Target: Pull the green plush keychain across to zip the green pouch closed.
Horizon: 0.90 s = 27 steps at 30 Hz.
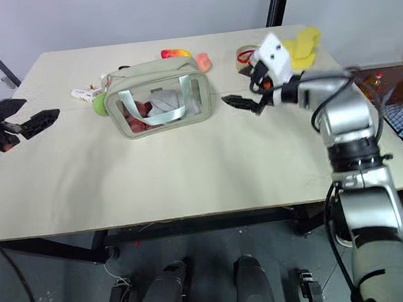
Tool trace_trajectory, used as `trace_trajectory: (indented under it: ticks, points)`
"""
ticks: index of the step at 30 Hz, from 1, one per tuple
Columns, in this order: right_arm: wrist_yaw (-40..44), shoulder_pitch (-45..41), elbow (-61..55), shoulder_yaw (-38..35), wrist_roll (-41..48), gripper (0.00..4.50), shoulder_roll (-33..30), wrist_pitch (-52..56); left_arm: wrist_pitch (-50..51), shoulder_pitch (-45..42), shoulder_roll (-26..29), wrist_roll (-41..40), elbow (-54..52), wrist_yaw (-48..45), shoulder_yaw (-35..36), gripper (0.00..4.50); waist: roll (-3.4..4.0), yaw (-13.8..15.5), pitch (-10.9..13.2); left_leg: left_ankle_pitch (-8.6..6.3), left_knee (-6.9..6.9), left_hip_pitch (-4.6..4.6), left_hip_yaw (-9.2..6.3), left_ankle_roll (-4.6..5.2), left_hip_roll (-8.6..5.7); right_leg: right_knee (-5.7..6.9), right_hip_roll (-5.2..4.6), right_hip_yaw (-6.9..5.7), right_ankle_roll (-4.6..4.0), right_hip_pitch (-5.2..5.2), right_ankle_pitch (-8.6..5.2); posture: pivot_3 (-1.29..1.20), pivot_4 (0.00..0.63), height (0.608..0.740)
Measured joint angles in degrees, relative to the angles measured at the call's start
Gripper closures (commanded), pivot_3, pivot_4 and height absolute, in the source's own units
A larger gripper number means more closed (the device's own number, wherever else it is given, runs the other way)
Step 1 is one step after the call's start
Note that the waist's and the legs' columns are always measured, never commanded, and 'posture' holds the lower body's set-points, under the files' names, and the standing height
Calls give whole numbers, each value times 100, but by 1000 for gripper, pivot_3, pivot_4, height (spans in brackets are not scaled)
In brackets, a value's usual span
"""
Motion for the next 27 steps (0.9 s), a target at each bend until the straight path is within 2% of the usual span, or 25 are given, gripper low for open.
trace_trajectory:
  ticks: [5,15,18,22,27]
  points:
    - [425,-369,507,126,-15,0,125,-53,-90,-123,298,-19,384,-673,-368,42,0,-45,0,5,-36,-2,1,-5,3,8,0,2,0,-29,1,0,150,740]
    - [414,-422,791,243,-237,0,415,-396,-186,-215,275,88,493,-623,-396,42,0,-102,1,7,-39,-4,5,-9,2,9,-2,6,1,-34,2,0,150,740]
    - [430,-712,1196,365,-369,0,682,-652,-143,-217,137,46,406,-464,-321,42,1,-115,1,11,-38,0,6,-14,3,15,-1,8,-1,-36,4,0,150,740]
    - [546,-1365,1915,578,-598,0,1177,-1243,187,-9,-205,-321,-271,-157,-46,42,0,-119,1,14,-38,1,6,-19,7,17,2,10,-4,-38,6,0,150,740]
    - [683,-2403,3555,912,-1087,0,2070,-2333,951,596,-833,-1235,-1955,680,539,42,-2,-126,0,16,-39,1,5,-23,8,25,5,16,-5,-40,7,0,150,740]
